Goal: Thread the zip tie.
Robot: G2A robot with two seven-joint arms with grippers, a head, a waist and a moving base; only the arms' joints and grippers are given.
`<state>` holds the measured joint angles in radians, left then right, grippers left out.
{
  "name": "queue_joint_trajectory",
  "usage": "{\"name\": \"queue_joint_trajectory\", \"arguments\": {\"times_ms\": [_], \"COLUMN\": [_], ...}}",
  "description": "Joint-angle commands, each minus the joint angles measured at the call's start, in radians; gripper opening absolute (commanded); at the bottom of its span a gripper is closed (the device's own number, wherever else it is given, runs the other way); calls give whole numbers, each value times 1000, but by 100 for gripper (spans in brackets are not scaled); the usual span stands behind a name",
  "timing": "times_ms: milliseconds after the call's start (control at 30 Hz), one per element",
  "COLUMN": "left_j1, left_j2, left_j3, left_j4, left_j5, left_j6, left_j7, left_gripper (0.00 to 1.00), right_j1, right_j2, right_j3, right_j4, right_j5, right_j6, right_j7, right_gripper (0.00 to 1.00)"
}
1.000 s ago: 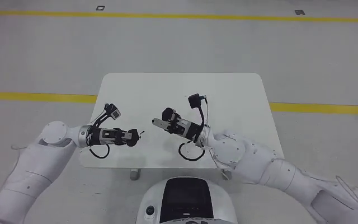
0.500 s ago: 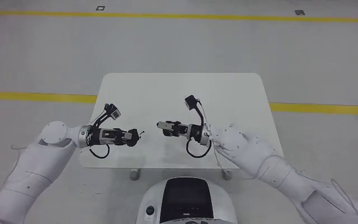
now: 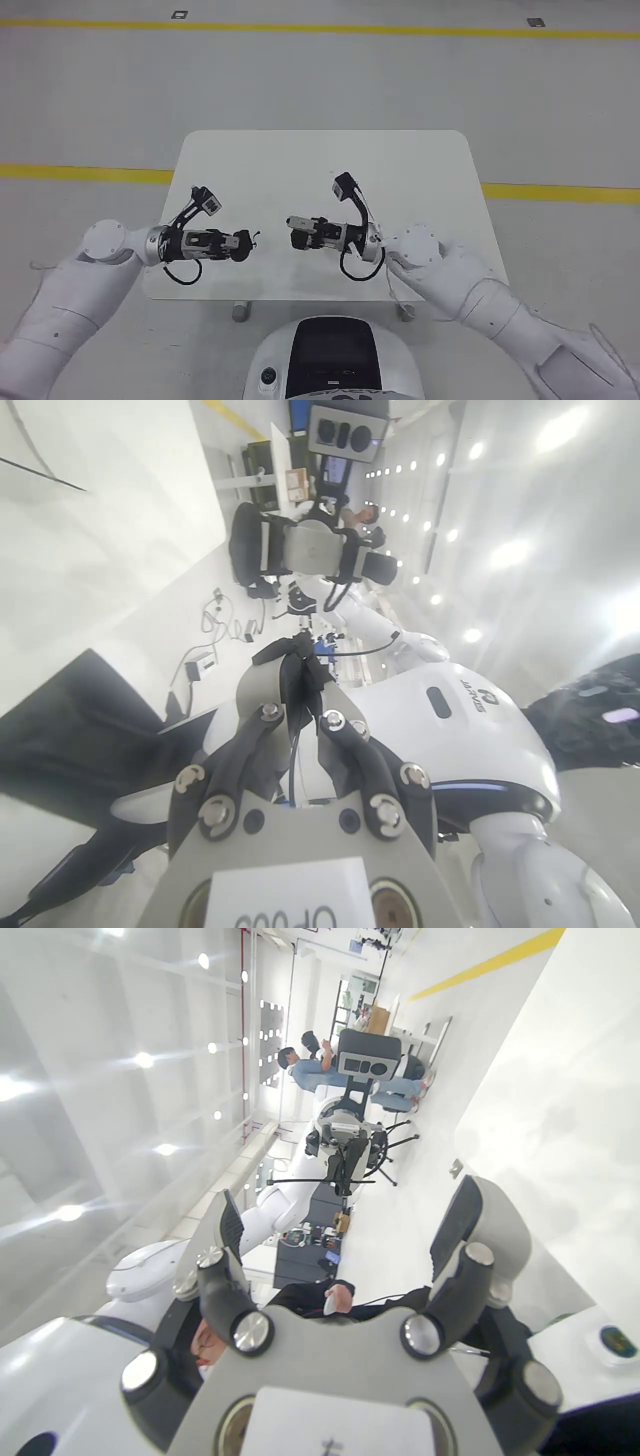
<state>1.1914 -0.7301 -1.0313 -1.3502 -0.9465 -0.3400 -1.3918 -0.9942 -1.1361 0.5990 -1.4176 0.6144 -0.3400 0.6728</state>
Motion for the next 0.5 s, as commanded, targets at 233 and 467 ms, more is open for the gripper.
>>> {"name": "queue_joint_trajectory", "arguments": {"times_ms": [233, 467], "left_j1": [-54, -78], "left_j2": [-39, -52], "left_j3": [102, 146], "left_j4": [47, 64], "left_j5": [-174, -230], "left_j6": [0, 0], "left_j7": [2, 2], "left_gripper": [0, 0], "right_j1": [11, 22], "right_j2": [-77, -109], "right_j3": [36, 48], "right_j4": [150, 201], "right_j5": [187, 222], "right_j6": [0, 0], "right_j7": [253, 270], "right_gripper": [100, 100]}}
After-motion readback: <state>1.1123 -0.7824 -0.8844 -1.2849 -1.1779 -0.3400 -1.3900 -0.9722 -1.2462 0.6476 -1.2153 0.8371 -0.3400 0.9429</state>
